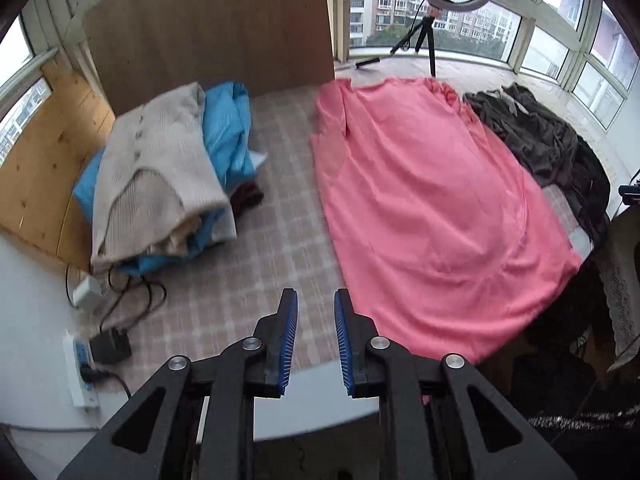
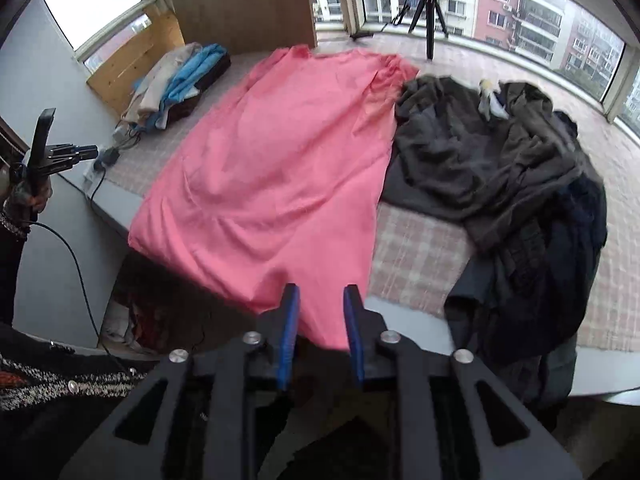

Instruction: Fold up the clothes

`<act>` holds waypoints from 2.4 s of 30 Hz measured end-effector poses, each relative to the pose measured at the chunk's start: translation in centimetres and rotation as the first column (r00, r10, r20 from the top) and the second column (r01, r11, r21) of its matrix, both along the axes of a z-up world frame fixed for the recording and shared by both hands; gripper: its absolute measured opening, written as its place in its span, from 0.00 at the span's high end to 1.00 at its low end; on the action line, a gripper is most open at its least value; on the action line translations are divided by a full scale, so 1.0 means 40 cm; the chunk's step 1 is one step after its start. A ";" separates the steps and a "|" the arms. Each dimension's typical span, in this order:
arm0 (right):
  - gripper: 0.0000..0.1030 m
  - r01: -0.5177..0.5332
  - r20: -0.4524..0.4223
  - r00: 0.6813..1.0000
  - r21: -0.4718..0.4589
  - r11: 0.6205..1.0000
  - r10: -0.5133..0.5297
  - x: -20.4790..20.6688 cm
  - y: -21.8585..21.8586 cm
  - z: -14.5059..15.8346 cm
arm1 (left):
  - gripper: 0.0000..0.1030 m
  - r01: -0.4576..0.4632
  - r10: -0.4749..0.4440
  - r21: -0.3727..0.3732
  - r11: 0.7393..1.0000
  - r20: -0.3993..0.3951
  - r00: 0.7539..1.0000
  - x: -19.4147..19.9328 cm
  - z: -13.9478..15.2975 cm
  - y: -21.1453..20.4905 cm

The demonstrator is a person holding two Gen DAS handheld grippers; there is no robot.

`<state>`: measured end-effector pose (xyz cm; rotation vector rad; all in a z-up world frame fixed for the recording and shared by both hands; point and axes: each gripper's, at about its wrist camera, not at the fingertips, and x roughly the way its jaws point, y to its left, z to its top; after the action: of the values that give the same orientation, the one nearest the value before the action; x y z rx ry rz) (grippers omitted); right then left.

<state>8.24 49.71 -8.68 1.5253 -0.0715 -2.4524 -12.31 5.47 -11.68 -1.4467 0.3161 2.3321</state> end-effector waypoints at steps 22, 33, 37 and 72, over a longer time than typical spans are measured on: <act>0.45 0.297 -0.012 0.953 -0.185 0.937 -0.304 -1.036 0.230 -0.362 | 0.85 0.019 -0.037 0.139 0.990 0.128 0.991 -0.780 -0.318 0.221; 0.97 0.200 -0.042 0.977 -0.145 0.969 -0.208 -1.070 0.195 -0.386 | 0.96 -0.170 0.155 -0.076 0.983 -0.174 0.972 -0.684 -0.194 0.156; 0.96 0.339 -0.135 0.927 -0.091 0.936 -0.349 -1.013 0.260 -0.331 | 0.68 -0.301 0.272 -0.108 0.948 -0.222 0.936 -0.680 -0.190 0.072; 0.97 0.023 -0.036 0.999 0.195 0.980 -0.016 -1.248 0.049 -0.436 | 0.97 0.135 -0.150 -0.115 0.984 -0.131 0.980 -0.857 -0.314 0.337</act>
<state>-41.66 51.66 -26.13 1.5645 0.1674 -2.5650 -46.59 18.94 -24.23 -1.2640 0.5704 2.3337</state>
